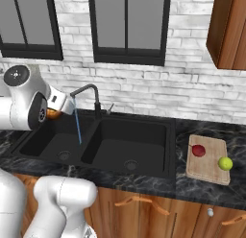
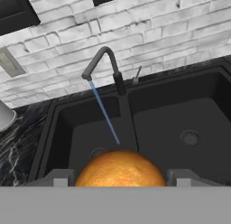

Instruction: Pick the pear, pear, orange from the sink and place them on the cutting board to airdry. Then turn off the sink faucet.

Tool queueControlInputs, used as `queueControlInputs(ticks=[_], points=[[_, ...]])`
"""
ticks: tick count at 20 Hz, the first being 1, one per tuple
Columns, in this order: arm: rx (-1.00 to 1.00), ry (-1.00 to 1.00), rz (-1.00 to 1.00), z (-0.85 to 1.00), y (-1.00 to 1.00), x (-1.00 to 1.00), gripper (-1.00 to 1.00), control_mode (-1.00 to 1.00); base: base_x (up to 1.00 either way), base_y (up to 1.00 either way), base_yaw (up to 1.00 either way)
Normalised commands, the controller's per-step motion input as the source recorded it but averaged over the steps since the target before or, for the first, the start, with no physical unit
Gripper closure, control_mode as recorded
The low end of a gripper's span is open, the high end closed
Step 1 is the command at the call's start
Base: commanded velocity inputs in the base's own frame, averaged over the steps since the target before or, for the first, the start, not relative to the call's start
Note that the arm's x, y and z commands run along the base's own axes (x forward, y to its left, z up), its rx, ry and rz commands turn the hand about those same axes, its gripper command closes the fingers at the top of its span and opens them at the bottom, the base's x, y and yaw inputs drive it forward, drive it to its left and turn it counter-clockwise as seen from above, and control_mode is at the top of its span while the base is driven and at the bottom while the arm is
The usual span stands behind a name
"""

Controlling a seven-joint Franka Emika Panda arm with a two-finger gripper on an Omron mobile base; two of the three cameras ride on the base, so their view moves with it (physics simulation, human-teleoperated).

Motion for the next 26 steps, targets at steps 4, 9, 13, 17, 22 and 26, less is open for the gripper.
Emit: queueControlInputs(ticks=[4, 9, 13, 17, 22, 26], points=[[-0.07, 0.0, 0.0, 0.25, -0.59, -0.16, 1.0, -1.0, 0.0, 0.0, 0.0], [-0.08, 0.0, 0.0, 0.15, -0.67, -0.29, 1.0, -1.0, 0.0, 0.0, 0.0], [-0.04, 0.0, 0.0, 0.03, -0.76, -0.32, 1.0, -1.0, 0.0, 0.0, 0.0], [-0.01, 0.0, 0.0, 0.0, -0.68, -0.29, 1.0, -1.0, 0.0, 0.0, 0.0], [-0.07, 0.0, 0.0, 0.0, -0.49, -0.29, 1.0, -1.0, 0.0, 0.0, 0.0], [-0.12, 0.0, 0.0, 0.0, -0.52, -0.28, 1.0, -1.0, 0.0, 0.0, 0.0]])
